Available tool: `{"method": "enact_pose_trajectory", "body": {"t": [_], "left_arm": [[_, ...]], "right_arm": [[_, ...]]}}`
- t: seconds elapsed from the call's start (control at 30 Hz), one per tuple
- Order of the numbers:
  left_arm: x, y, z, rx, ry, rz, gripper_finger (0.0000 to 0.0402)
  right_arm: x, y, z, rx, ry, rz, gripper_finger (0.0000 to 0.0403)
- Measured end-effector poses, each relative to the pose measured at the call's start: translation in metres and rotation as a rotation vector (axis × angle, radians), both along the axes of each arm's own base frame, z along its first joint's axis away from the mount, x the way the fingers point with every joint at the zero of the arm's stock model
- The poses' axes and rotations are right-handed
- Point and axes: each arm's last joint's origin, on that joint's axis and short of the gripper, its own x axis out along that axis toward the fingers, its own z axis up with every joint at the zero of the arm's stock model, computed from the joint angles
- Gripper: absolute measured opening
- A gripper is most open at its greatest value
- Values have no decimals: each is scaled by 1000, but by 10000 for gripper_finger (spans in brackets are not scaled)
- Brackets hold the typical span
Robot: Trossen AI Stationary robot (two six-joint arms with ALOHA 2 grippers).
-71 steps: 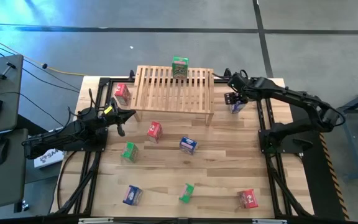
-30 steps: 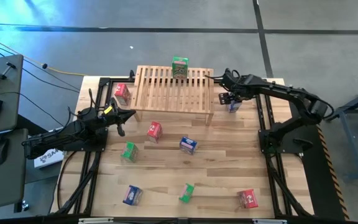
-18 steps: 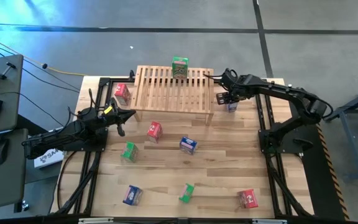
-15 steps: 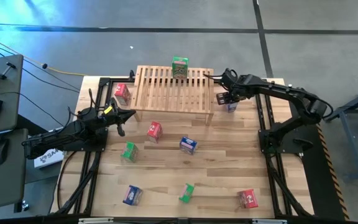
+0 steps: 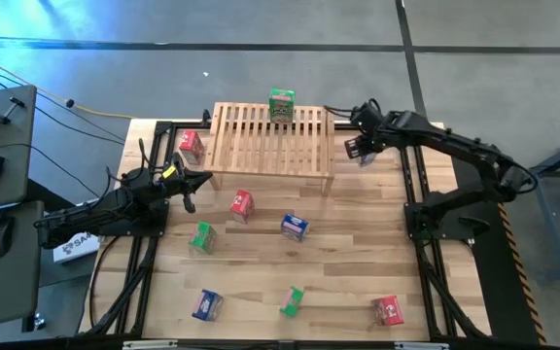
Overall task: Stack cereal on shelf
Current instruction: Put the top right blue cereal box on the shelf
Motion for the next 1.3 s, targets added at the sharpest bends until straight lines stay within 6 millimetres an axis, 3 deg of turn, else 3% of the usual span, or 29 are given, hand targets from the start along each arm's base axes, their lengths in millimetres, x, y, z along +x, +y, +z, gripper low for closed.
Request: {"method": "enact_pose_trajectory", "body": {"t": [0.3, 0.47, 0.77, 1.07, 1.3], "left_arm": [[0, 0, 0, 0, 0, 0, 0], [0, 0, 0, 0, 0, 0, 0], [0, 0, 0, 0, 0, 0, 0], [0, 0, 0, 0, 0, 0, 0], [0, 0, 0, 0, 0, 0, 0]], "right_arm": [[8, 19, 92, -179, -35, 278, 170], [17, 29, 120, -289, -92, 506, 170], [47, 22, 118, -418, -87, 803, 169], [85, -16, 93, -484, -66, 924, 169], [90, -39, 80, -445, -114, 963, 169]]}}
